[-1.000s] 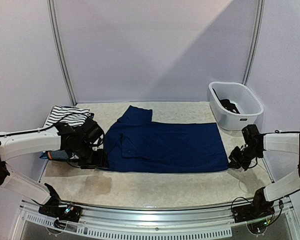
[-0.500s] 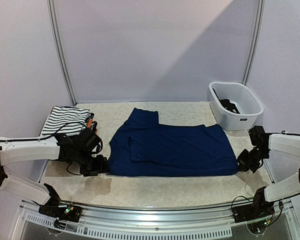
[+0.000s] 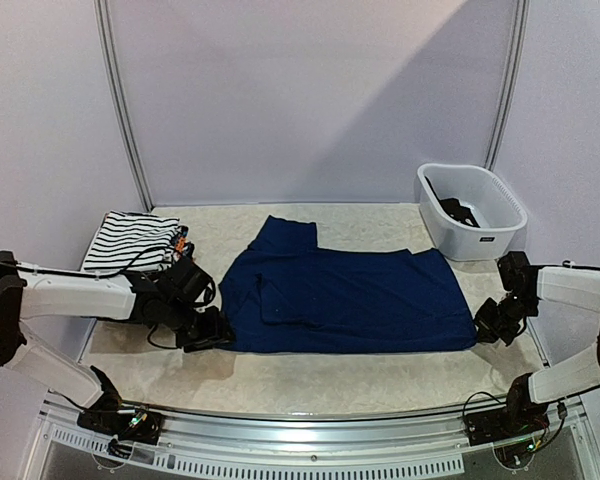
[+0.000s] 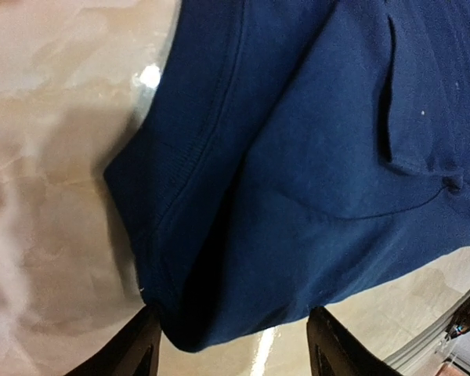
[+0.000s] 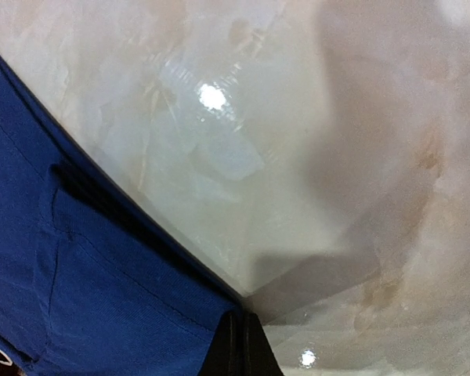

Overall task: Fold and stack the mixed laundry pile
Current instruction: Pick up the 1/3-folded T-shirt from the center of the board.

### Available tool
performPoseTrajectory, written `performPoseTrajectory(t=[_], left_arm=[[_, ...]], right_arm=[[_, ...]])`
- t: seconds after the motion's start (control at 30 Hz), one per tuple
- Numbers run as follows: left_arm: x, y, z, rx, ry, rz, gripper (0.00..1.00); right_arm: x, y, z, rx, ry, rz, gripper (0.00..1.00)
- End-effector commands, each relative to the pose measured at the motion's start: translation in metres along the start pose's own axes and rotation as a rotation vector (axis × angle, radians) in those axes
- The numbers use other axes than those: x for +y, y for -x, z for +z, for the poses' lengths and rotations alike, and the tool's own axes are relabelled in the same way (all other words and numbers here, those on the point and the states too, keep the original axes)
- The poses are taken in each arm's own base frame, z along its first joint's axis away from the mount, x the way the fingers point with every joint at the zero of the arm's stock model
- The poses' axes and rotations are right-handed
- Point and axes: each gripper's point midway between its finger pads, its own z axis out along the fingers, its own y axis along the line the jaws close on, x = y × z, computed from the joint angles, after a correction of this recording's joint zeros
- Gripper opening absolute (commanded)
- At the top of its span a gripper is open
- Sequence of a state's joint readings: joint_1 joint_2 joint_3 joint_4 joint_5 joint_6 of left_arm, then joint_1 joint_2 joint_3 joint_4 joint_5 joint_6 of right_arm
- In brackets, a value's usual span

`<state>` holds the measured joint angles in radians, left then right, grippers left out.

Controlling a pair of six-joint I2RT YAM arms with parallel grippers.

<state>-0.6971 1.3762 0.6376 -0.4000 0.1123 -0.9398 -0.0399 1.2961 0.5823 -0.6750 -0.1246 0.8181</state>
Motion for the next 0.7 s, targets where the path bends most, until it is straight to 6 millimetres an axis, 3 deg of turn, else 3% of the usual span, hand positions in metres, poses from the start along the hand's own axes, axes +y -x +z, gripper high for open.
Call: performPoseTrajectory(t=[0.0,0.3,0.37,0.53,0.67], left_arm=[[0.016,0.004,0.007,-0.031,0.033,-0.104,0.64],[0.029,-0.004,0.012,-0.007,0.071,-0.157,0.57],[0.028,-0.004,0.014,-0.007,0.068,-0.158,0.46],[0.023,0.003,0.016,-0.005,0.090,-0.155,0.00],[0.009,0.019,0.001,-0.044,0.101,-0.118,0.00]], right_arm=[[-0.014,-0.009,0.005,0.042,-0.060,-0.015,0.00],[-0.015,-0.011,0.007,0.052,-0.061,-0.023,0.00],[-0.015,-0.011,0.008,0.053,-0.060,-0.023,0.00],[-0.010,-0.008,0.004,0.047,-0.049,-0.025,0.00],[0.003,-0.001,-0.006,0.038,-0.024,-0.028,0.00]])
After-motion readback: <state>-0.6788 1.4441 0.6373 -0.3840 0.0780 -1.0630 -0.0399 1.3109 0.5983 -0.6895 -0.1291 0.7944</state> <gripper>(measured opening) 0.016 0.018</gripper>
